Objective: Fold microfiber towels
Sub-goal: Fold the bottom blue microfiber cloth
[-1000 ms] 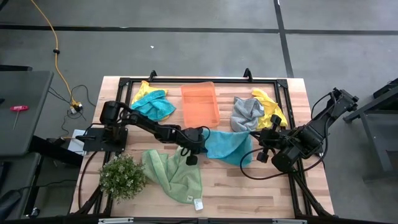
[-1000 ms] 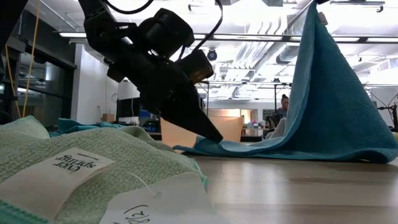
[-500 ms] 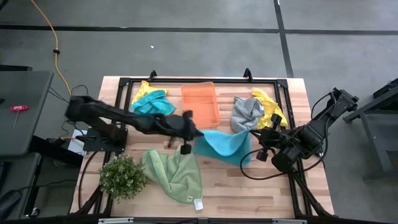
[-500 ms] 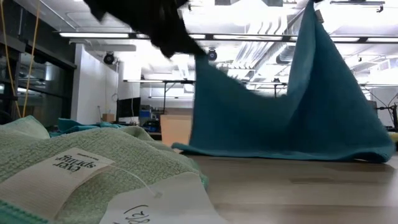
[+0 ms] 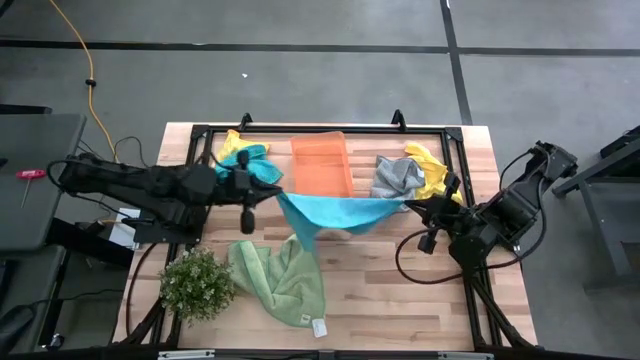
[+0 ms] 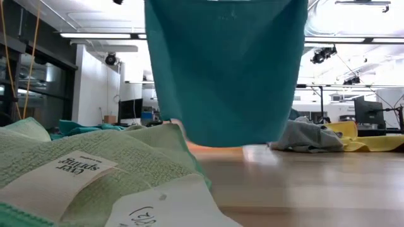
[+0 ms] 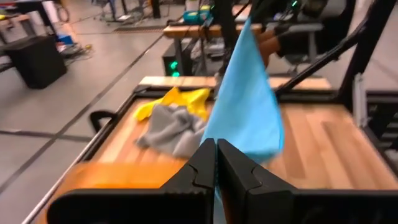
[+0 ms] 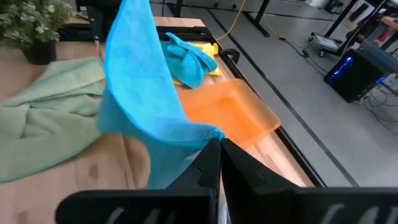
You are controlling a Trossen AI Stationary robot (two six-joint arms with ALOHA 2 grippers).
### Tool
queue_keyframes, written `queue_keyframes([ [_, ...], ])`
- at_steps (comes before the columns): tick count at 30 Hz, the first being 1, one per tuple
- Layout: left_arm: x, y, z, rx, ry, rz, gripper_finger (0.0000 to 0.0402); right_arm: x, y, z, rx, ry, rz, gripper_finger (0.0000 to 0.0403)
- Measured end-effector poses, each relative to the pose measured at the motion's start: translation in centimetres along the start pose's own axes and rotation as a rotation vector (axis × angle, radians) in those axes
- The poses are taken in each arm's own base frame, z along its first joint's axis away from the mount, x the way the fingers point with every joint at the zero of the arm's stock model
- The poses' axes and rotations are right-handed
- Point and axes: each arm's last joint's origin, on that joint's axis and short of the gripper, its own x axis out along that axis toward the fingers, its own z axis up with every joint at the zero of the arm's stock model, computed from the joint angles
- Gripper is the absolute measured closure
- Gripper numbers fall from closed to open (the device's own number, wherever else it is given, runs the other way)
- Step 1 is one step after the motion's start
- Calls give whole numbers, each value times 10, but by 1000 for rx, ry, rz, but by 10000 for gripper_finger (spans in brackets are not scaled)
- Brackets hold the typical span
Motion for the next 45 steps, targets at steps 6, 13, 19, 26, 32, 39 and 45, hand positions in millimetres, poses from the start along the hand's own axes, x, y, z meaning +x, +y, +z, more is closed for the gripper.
queue_keyframes([
  [6,-20,7,-2,35,14,126,402,-5,-9,5,6,7,-23,403],
  [13,-27,15,4,144,-5,262,402,-8,-17,11,9,16,-38,403],
  [19,-35,19,22,130,-51,241,401,-9,-22,15,14,26,-54,403],
  [26,-40,12,11,107,66,160,401,-7,-19,12,30,71,-34,403],
  [32,-46,5,-13,98,268,178,401,3,-5,6,14,136,-79,403],
  [39,-57,0,-23,105,313,252,401,17,17,-1,-35,195,-140,403],
  [45,-60,0,-22,148,291,286,401,22,20,-6,-33,240,-194,403],
])
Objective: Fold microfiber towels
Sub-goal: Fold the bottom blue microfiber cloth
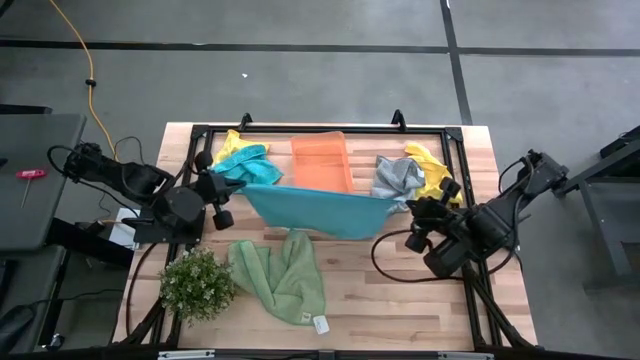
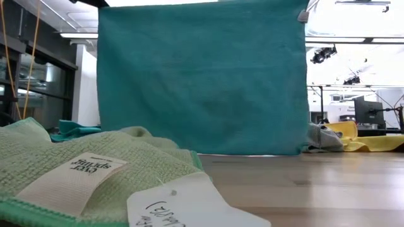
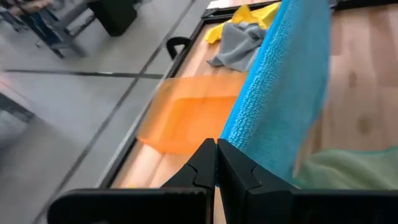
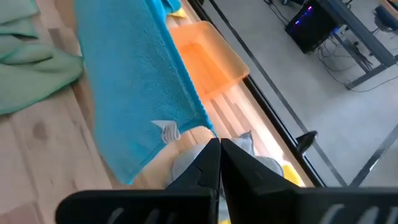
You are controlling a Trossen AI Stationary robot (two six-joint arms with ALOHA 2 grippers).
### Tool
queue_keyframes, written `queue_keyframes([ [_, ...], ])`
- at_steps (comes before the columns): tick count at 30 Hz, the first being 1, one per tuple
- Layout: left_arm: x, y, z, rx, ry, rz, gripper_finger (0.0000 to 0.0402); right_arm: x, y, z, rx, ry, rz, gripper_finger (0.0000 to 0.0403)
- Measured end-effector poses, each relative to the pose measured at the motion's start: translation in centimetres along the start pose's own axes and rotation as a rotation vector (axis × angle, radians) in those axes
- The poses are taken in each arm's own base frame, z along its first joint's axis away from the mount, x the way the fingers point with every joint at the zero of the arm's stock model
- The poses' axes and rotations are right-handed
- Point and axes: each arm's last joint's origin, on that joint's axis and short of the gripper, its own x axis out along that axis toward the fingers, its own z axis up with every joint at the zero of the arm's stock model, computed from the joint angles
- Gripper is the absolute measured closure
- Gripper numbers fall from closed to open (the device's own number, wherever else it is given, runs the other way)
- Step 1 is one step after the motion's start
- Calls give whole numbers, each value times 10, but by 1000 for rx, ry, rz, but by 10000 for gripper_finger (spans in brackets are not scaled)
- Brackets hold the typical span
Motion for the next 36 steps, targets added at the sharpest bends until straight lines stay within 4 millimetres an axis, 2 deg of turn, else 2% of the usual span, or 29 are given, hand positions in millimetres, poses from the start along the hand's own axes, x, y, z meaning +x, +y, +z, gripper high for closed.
queue_keyframes([
  [11,-1,7,2,145,-43,242,401,8,-7,7,-74,-62,-98,402],
  [21,6,-4,2,97,-3,125,401,10,-6,6,-68,15,-46,402],
  [24,11,-10,2,99,19,96,401,15,2,3,-76,14,-13,403],
  [29,17,-18,2,115,50,72,401,42,26,-12,-139,24,46,403],
  [33,21,-23,2,130,65,70,401,79,42,-30,-157,77,127,403],
  [36,22,-24,3,120,69,63,401,111,53,-44,-161,101,265,403],
])
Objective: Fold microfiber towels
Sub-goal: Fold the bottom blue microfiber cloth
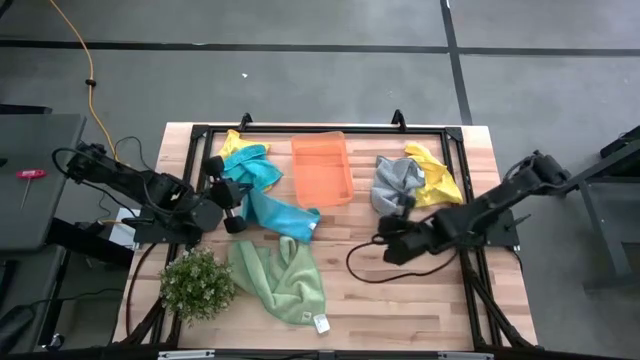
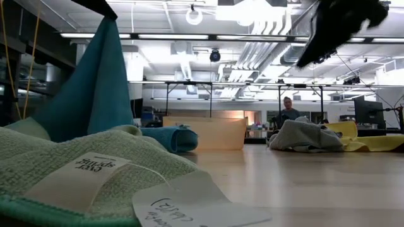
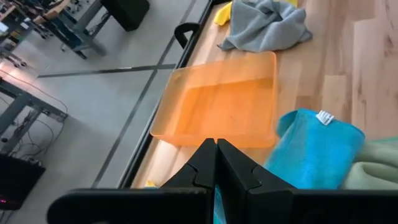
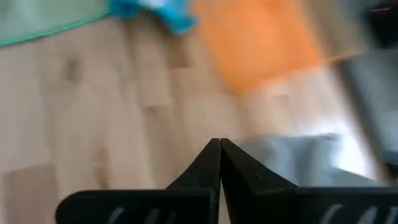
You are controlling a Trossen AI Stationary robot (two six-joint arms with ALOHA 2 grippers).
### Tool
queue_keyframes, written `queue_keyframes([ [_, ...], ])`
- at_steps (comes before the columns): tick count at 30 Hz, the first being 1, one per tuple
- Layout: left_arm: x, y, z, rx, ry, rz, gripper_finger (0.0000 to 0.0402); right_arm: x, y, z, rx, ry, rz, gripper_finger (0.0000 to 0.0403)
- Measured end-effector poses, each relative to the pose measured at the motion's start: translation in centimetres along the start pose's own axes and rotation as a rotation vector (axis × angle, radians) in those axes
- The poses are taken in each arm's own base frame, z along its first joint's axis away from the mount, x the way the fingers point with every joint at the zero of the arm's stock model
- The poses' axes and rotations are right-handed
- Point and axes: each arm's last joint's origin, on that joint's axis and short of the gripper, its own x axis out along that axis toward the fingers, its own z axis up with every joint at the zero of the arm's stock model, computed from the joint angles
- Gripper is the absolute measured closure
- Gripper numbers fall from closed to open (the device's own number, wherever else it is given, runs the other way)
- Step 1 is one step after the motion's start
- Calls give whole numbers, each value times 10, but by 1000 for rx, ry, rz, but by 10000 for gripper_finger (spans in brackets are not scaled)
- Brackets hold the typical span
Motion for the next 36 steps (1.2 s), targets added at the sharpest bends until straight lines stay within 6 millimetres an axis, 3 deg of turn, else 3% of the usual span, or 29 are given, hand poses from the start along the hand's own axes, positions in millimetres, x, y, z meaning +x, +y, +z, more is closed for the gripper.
queue_keyframes([
  [6,0,0,0,-14,3,-7,401,57,-6,-9,-3,-301,270,403],
  [12,0,0,0,-23,3,-8,402,75,-24,-14,10,-490,286,400],
  [18,0,-1,0,-40,4,-15,402,99,-12,-5,-87,-431,264,346],
  [27,0,-1,0,-48,8,-30,402,158,12,19,-336,-340,187,230],
  [36,0,-1,0,-48,8,-31,402,199,-3,40,-418,-295,87,232],
])
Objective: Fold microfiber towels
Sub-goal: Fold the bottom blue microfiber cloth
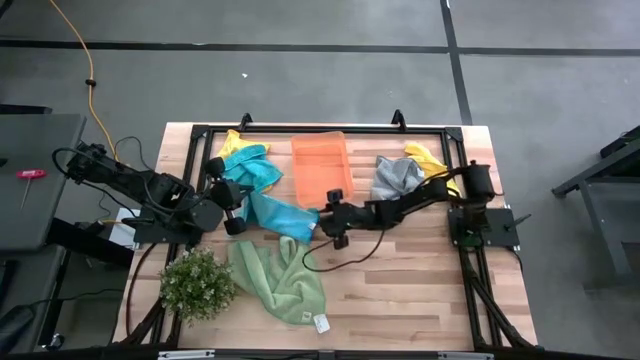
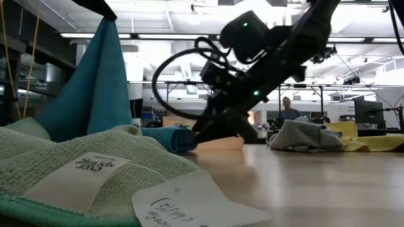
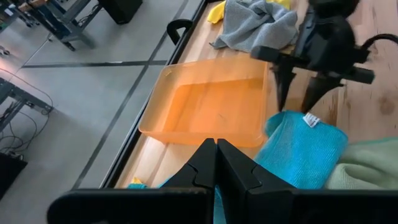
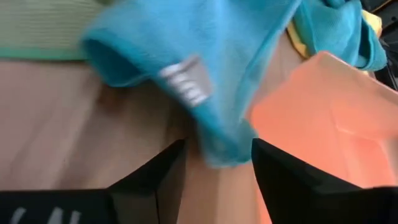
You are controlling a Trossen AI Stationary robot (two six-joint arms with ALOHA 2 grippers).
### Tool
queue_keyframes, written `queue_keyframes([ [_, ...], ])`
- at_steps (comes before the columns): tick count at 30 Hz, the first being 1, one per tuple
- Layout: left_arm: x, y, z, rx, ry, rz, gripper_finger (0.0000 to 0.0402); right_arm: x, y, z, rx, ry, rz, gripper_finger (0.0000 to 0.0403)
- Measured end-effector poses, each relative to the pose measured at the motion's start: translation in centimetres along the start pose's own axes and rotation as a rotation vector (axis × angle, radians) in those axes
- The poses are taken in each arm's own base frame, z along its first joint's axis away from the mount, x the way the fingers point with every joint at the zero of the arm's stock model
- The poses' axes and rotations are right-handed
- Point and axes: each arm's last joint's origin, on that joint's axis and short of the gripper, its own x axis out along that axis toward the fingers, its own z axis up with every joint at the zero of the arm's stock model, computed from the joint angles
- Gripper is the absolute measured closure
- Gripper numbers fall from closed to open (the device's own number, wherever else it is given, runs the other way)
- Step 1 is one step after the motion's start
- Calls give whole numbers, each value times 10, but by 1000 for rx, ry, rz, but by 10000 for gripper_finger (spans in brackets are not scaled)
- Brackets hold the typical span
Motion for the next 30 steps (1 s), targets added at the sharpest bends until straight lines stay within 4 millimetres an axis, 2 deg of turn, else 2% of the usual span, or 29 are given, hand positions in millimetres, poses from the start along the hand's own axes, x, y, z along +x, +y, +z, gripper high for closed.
queue_keyframes([
  [4,0,0,0,0,0,-1,402,3,-8,2,15,-13,0,245],
  [11,0,0,0,-4,0,-1,402,3,-8,1,14,-10,14,268],
  [18,0,0,0,-7,0,-1,402,3,-10,1,-64,15,-50,291],
  [30,0,-1,0,-8,7,-25,402,1,-9,1,-148,57,-104,295],
])
